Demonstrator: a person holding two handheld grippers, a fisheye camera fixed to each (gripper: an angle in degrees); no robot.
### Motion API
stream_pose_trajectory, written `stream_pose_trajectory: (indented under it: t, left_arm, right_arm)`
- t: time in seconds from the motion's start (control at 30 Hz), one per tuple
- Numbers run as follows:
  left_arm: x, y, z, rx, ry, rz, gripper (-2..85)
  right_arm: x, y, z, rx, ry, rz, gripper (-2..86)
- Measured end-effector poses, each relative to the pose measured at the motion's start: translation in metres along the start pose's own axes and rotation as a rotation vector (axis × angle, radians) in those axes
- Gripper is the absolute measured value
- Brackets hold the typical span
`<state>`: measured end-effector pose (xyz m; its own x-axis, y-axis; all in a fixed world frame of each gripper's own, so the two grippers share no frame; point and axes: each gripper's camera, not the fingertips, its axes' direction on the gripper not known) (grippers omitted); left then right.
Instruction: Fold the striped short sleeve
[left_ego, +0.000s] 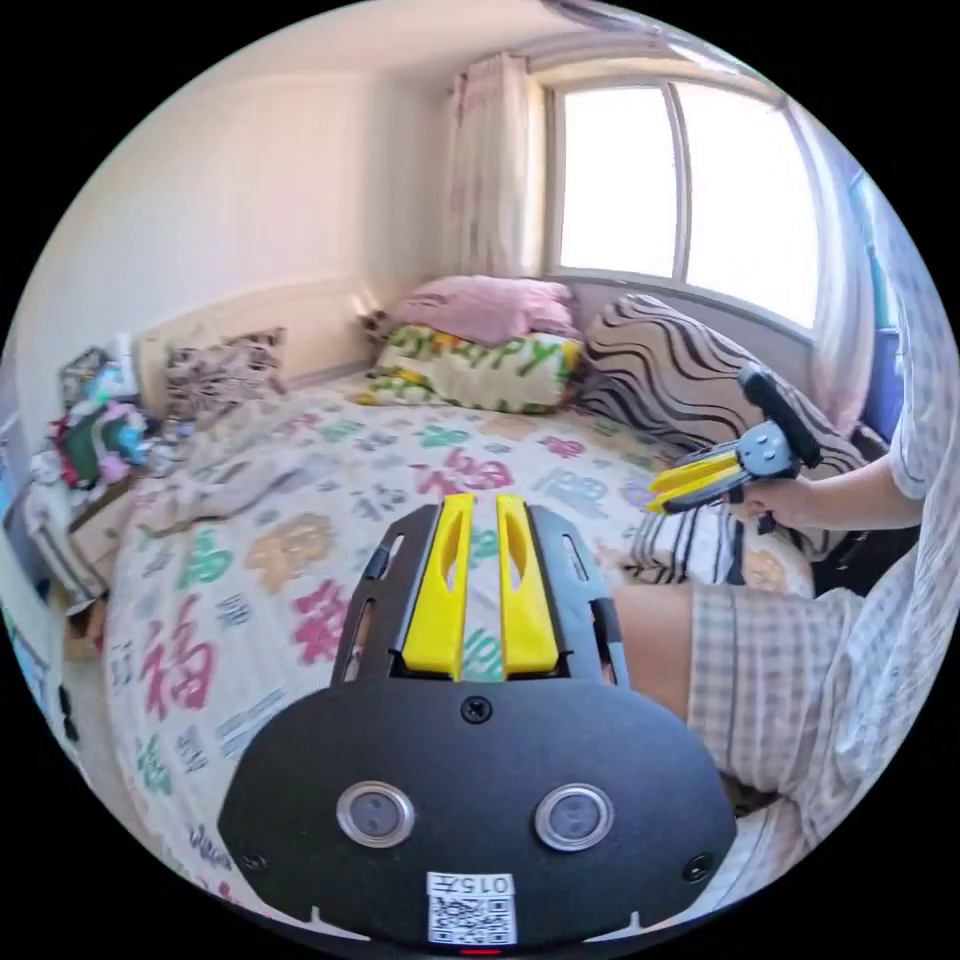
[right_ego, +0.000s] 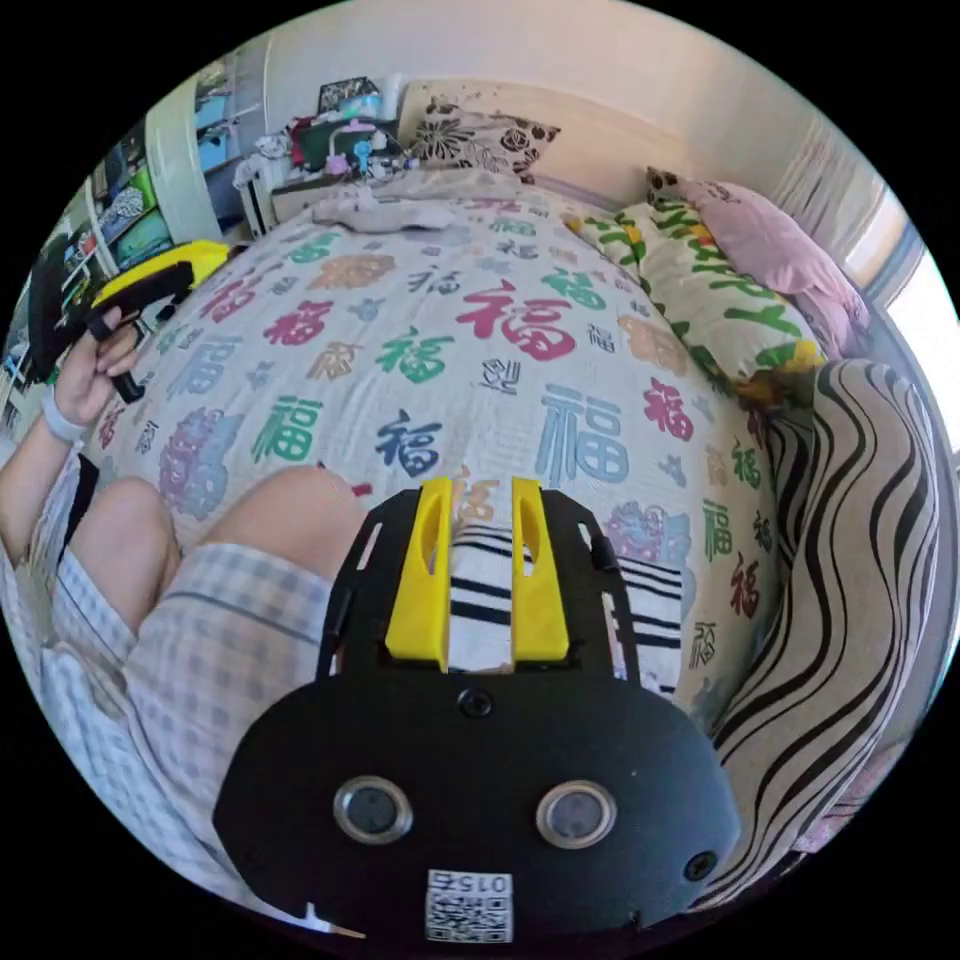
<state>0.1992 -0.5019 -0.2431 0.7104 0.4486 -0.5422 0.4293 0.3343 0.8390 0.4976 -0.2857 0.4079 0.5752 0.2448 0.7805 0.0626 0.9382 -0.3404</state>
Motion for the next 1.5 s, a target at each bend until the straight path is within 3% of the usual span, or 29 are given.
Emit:
stream_pose_trajectory:
  t: [0.07, 0.13, 0.3, 0.4, 0.53, 0.67, 0.77, 0.87, 0.97, 1.23, 1.4, 1.5]
  left_arm:
    - [0.008, -0.019, 0.055, -0.062, 0.126, -0.013, 5.9]
    - [0.024, -0.036, 0.116, -0.135, 0.245, -0.016, 6.6]
    - [0.048, -0.048, 0.205, -0.368, 0.411, -0.034, 7.8]
    - [0.058, -0.050, 0.243, -0.550, 0.589, -0.087, 7.8]
    - [0.090, -0.057, 0.279, -0.693, 0.649, 0.070, 7.5]
    - [0.119, -0.053, 0.300, -0.848, 0.677, 0.230, 8.9]
    - [0.112, -0.055, 0.287, -0.767, 0.683, 0.194, 8.3]
    - [0.102, -0.058, 0.265, -0.687, 0.600, 0.182, 11.7]
    - [0.091, -0.054, 0.240, -0.633, 0.541, 0.154, 16.1]
    - [0.012, -0.042, 0.091, -0.144, 0.410, -0.143, 18.1]
    - [-0.006, -0.021, 0.001, -0.064, 0.184, -0.210, 17.9]
    - [0.003, -0.020, -0.037, 0.021, 0.143, -0.227, 18.4]
  right_arm:
    - [0.014, 0.026, 0.023, -0.124, -0.020, 0.020, 10.6]
    - [0.026, 0.052, 0.050, -0.249, -0.164, 0.090, 11.2]
    - [0.036, 0.070, 0.059, -0.334, -0.218, 0.120, 12.3]
    - [0.055, 0.104, 0.060, -0.385, -0.220, 0.259, 11.5]
    - [0.096, 0.165, 0.076, -0.369, -0.304, 0.524, 10.6]
    - [0.102, 0.188, 0.104, -0.361, -0.345, 0.571, 10.9]
    - [0.103, 0.199, 0.119, -0.348, -0.283, 0.538, 7.7]
    - [0.120, 0.219, 0.101, -0.188, -0.364, 0.589, 3.3]
    - [0.142, 0.227, 0.062, 0.092, -0.542, 0.569, 1.1]
    - [0.130, 0.216, -0.022, 0.391, -0.723, 0.223, -0.2]
    - [0.131, 0.226, -0.056, 0.575, -0.919, 0.124, 0.1]
    - [0.123, 0.223, -0.066, 0.649, -1.052, 0.055, 0.2]
